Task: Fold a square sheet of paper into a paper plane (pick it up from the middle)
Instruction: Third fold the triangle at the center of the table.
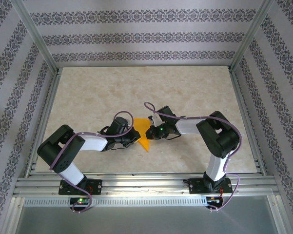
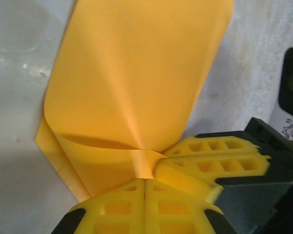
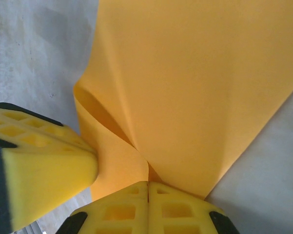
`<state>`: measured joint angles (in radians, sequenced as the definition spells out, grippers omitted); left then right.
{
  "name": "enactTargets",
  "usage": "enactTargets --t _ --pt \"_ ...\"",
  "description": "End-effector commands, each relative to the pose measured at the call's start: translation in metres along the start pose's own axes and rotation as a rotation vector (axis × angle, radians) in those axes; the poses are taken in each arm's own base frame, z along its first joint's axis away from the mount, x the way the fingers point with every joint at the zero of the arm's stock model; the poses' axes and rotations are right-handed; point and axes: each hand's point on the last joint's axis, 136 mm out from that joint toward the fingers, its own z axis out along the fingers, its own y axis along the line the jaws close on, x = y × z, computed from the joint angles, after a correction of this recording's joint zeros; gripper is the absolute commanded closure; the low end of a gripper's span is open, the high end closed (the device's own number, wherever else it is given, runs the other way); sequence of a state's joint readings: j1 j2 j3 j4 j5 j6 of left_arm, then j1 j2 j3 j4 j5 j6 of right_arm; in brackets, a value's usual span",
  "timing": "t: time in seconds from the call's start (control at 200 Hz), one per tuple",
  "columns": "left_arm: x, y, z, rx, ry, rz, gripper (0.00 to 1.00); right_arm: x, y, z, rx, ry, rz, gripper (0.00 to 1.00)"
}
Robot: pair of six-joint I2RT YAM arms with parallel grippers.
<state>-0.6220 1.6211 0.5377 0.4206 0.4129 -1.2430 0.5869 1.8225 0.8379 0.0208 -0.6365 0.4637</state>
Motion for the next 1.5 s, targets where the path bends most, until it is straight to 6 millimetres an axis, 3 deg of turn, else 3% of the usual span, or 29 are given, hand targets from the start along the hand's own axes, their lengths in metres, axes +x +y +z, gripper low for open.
enactTargets --t 0.0,0.16,0.47,0.51,0.744,0.819,0.949,1.069,1.239,1.494 --pt "0.003 0.003 0.003 0.01 -0.007 0.016 1.0 0.026 -0.039 0.012 0.153 0.072 0.036 1.0" --pt "0.004 0.02 0.001 -0.034 -0.022 -0.004 1.0 0.03 -0.041 0.013 0.153 0.083 0.045 1.0" --pt "0.01 0.031 0.008 -0.057 0.01 0.007 1.0 0.014 -0.011 0.009 0.045 0.063 0.015 1.0" --pt "0.011 0.031 0.008 -0.062 0.01 0.007 1.0 0.009 -0.008 0.005 0.041 0.048 0.016 0.94" --pt "0.012 0.029 0.009 -0.039 0.018 0.013 1.0 -0.016 0.03 -0.023 -0.051 -0.032 0.013 0.8" --pt "0.012 0.028 0.011 -0.033 0.02 0.011 1.0 -0.018 0.024 -0.031 -0.014 -0.041 0.04 0.76" --pt "0.012 0.026 0.01 -0.025 0.021 0.013 1.0 -0.015 0.006 -0.05 0.105 -0.092 0.078 0.73" --pt "0.011 0.025 0.009 -0.023 0.012 0.01 1.0 -0.014 0.027 -0.064 0.036 -0.129 0.058 0.79" --pt "0.01 0.021 0.009 -0.02 0.014 0.014 1.0 0.01 0.07 -0.045 -0.113 0.005 0.062 0.92" --pt "0.01 0.019 0.01 -0.01 0.015 0.018 1.0 0.027 0.061 -0.017 0.027 0.07 0.054 0.99"
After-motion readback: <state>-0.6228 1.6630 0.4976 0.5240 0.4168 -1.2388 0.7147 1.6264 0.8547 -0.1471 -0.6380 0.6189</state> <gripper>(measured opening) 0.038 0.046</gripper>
